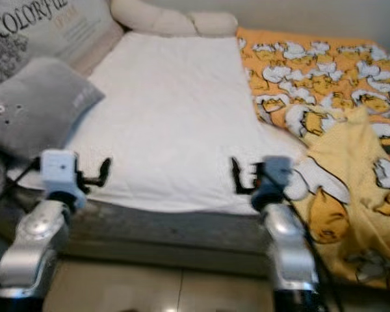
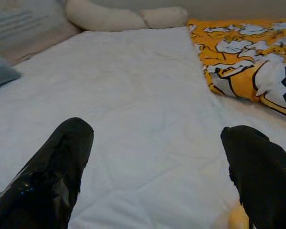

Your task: Clean up the room

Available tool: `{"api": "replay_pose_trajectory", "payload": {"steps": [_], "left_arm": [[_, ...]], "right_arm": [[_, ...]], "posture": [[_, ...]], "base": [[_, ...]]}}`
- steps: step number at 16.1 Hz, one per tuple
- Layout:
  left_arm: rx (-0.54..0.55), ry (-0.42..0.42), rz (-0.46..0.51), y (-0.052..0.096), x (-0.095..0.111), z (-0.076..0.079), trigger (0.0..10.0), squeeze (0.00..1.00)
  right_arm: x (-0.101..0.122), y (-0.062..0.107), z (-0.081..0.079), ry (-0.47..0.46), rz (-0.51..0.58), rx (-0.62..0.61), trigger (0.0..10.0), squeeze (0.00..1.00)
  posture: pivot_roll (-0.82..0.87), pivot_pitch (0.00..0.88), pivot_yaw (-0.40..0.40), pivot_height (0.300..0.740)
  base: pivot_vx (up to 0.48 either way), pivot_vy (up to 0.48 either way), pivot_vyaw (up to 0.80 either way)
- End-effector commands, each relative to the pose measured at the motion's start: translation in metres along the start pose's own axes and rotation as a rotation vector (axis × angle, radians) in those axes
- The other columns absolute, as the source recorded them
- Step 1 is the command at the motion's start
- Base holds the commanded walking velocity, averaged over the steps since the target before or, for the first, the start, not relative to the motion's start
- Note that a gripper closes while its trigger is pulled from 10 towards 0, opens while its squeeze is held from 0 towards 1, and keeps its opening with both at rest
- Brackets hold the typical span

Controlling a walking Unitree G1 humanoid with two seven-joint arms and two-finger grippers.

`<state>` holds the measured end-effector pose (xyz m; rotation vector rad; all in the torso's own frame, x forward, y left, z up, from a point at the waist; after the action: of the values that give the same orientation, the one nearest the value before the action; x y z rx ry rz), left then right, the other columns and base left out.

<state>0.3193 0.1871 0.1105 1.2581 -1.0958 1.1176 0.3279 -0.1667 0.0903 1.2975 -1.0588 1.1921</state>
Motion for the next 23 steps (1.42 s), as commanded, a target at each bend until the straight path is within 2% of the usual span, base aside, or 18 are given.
{"api": "replay_pose_trajectory", "payload": {"steps": [1, 8, 23], "left_arm": [[-0.021, -0.013, 0.006, -0.0019, 0.0021, 0.0054, 10.0, 1.00], [-0.031, -0.017, 0.006, -0.0040, 0.0025, 0.0061, 10.0, 1.00], [-0.047, -0.037, 0.011, -0.0068, 0.0022, 0.0078, 10.0, 1.00]], "right_arm": [[-0.0011, -0.0003, 0.0118, 0.002, -0.005, -0.037, 10.0, 1.00], [-0.0041, -0.0029, 0.0114, 0.000, -0.007, -0.038, 10.0, 1.00], [-0.0084, -0.0062, 0.0075, 0.014, -0.001, -0.022, 10.0, 1.00]], "posture": [[0.02, 0.000, 0.021, 0.740], [0.01, 0.000, 0.032, 0.740], [0.00, 0.000, 0.046, 0.740]], "base": [[0.000, -0.480, 0.00], [0.000, -0.480, 0.00], [0.000, -0.480, 0.58]]}}
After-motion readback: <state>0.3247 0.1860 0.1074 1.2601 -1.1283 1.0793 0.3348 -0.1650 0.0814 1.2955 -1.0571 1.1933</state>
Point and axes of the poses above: a point about 5 cm out from each wrist's last joint towards the gripper, its own y axis pointing back from the gripper into the wrist, its own x axis along the axis of the wrist's last joint, z = x × y, the point moved 5 cm from there along -y, pointing out of the wrist towards the gripper, and after that the axes turned 7 degrees about y, right-handed, at the moved point
